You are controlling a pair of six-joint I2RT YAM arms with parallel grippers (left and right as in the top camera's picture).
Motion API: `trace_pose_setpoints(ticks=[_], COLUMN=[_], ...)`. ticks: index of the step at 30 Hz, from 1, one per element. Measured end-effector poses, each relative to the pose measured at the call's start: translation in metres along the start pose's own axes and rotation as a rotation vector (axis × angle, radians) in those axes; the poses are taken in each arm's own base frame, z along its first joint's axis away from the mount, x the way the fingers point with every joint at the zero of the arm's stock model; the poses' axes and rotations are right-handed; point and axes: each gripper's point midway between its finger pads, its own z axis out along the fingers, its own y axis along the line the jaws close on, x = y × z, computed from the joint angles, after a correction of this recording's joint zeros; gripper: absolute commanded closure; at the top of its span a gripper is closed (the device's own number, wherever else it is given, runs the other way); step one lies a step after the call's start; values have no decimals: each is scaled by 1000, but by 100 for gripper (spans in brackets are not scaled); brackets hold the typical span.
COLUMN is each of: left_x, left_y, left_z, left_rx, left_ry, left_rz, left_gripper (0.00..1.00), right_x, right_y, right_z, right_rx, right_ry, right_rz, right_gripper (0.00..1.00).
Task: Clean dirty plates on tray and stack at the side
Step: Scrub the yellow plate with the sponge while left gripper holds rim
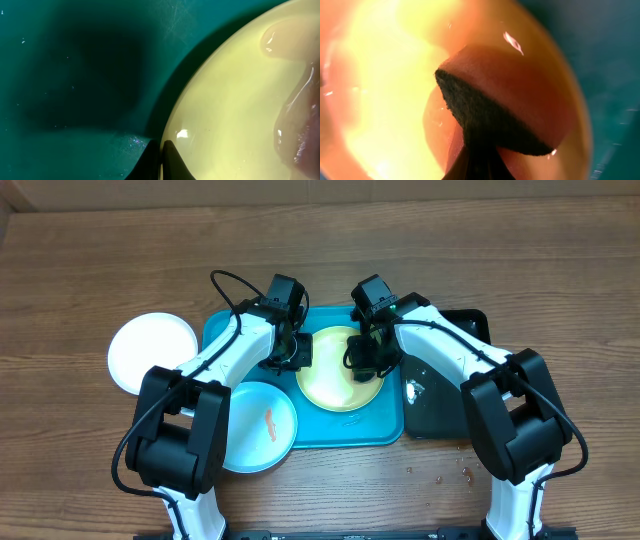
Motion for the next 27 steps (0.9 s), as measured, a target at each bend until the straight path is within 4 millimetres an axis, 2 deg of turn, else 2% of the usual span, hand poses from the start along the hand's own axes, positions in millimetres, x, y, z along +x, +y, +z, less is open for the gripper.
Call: trace_pose_setpoints(ticks=[9,14,16,21,24,27], left_x=[0,0,0,0,0,0], left_y=[0,0,-1,-4,-4,-4], left_z=[0,0,0,0,0,0], left_rx=[-2,-1,5,17,19,20], left_ry=[0,-1,1,1,2,2], left_rz=[0,0,1,2,2,2], left_gripper=[96,96,96,96,96,96], right_x=[12,15,10,-19,-19,-12], right_y=[29,41,42,35,22,-3], right_z=[2,-4,-14,-57,-76,-95], right_rx=[-175,-260,-280,-314,-302,-250], right_ry=[61,103,113,61,63,74], right_rz=[-17,-39,-28,-12,14,70], right_gripper=[96,96,96,96,96,96])
